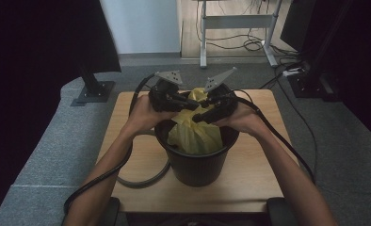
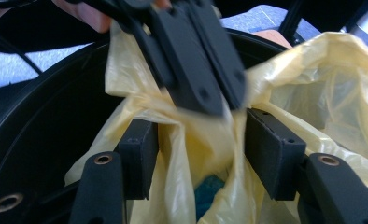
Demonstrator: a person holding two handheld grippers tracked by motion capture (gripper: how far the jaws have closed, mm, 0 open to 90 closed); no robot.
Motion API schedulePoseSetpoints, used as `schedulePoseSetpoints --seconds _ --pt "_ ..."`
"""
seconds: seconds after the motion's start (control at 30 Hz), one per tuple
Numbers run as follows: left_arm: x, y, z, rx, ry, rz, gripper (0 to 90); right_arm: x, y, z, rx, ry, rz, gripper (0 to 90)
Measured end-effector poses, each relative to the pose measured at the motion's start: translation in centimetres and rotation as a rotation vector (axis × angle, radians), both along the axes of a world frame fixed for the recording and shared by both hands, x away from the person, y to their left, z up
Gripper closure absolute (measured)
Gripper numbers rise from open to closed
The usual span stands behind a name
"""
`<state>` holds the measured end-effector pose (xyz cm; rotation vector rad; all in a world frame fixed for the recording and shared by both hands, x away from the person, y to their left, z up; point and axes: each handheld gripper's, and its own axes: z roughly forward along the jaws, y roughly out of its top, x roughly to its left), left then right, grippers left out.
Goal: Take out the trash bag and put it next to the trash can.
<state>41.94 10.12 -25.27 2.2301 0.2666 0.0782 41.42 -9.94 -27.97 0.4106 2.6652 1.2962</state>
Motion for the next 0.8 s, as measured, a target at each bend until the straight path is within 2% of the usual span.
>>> schedulePoseSetpoints --seconds 0.1,0.17,0.2,0.23,0.27,0.37,0.43,0.5,0.57,0.67,0.8 --pt "-0.1 -0.6 -0.1 -0.004 0.013 -0.018 87.1 -0.4 0.3 -0.1 -0.009 -0.022 0.029 62.4" --pt "0.0 -0.5 -0.1 -0.017 0.018 -0.024 83.5 -0.5 0.2 -0.1 -0.018 -0.032 0.021 69.3" --pt "-0.1 -0.2 0.2 -0.053 0.007 -0.004 80.0 -0.4 -0.1 -0.1 -0.01 -0.018 0.024 72.3" --pt "-0.1 0.1 0.4 -0.063 0.006 -0.007 69.2 -0.4 -0.2 -0.1 -0.005 -0.009 0.029 78.3" --pt "-0.1 0.4 0.6 -0.079 0.01 -0.01 62.7 -0.4 -0.4 -0.1 -0.002 -0.015 0.023 80.4" --pt "-0.4 1.5 1.4 -0.095 -0.017 0.008 48.0 -0.1 -1.1 -0.2 0.015 0.009 -0.004 83.2" --pt "-0.6 2.1 1.6 -0.076 -0.019 0.01 37.7 0.0 -1.7 -0.2 0.017 0.016 -0.018 83.7" --pt "-0.7 2.6 1.4 -0.035 -0.048 0.017 34.0 0.0 -2.3 -0.1 0.022 0.023 -0.021 83.8" --pt "-0.7 2.6 0.9 -0.012 -0.05 0.015 31.6 -0.1 -2.8 0.2 0.042 0.03 -0.015 84.0" --pt "-0.6 1.9 0.0 0.007 -0.04 -0.008 31.1 -0.4 -3.0 1.0 0.067 0.024 0.01 84.0" --pt "-0.6 0.0 -1.3 0.076 -0.041 -0.057 31.7 -0.7 -2.5 1.9 0.093 0.022 0.038 84.0"
